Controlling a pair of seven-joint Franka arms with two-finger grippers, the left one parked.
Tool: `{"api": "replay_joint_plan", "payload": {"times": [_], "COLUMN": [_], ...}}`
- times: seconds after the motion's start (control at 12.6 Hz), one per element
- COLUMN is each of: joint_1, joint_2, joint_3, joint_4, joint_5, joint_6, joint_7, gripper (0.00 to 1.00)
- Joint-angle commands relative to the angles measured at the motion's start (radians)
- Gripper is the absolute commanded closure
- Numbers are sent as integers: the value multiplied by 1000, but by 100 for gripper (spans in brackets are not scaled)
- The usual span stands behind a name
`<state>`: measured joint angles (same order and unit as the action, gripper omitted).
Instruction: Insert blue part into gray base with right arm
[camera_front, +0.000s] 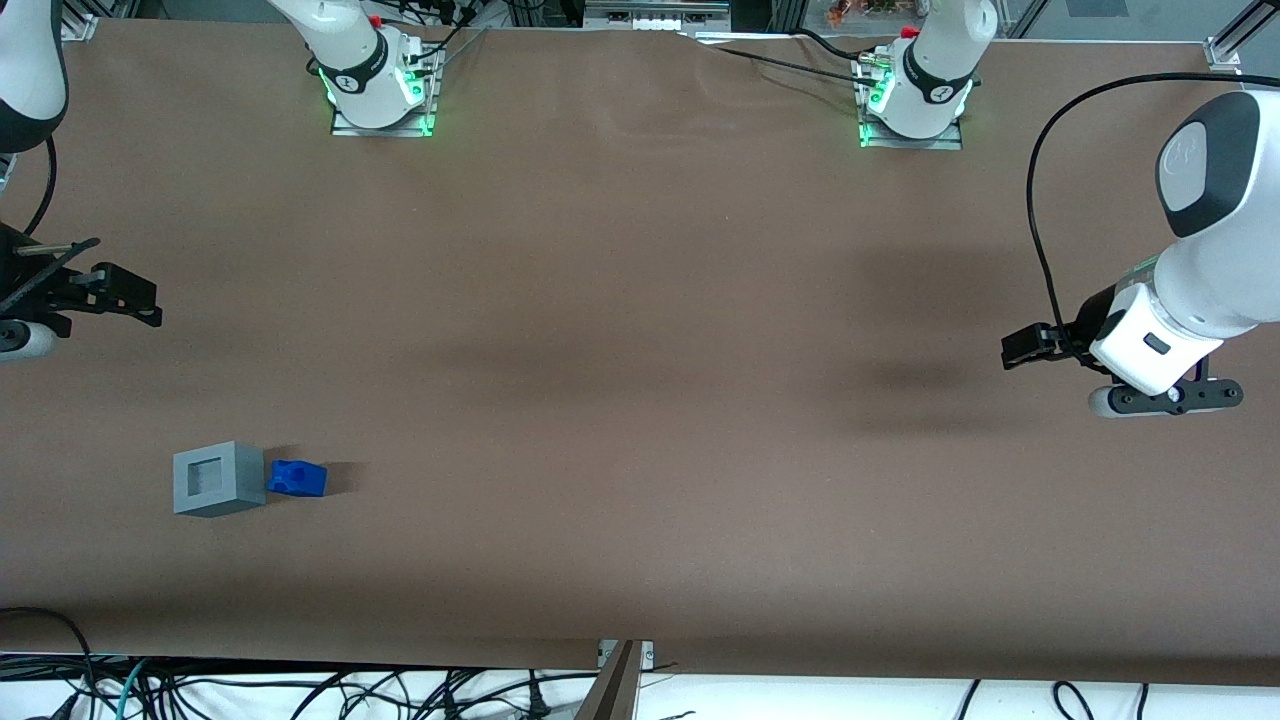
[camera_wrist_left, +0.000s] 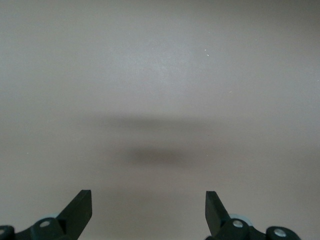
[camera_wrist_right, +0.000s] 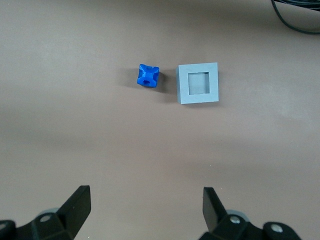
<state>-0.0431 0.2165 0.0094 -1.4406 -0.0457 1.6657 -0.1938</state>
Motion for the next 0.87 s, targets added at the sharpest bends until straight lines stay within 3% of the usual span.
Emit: {"api": "replay_joint_plan", "payload": {"times": [0.0, 0.79], "joint_1": [-6, -21], "joint_2": [-2, 0], "joint_3": [3, -20], "joint_4": [8, 8], "joint_5": [-6, 29], "joint_6": [2, 43], "joint_7": [-12, -15], "gripper": [1, 1]}}
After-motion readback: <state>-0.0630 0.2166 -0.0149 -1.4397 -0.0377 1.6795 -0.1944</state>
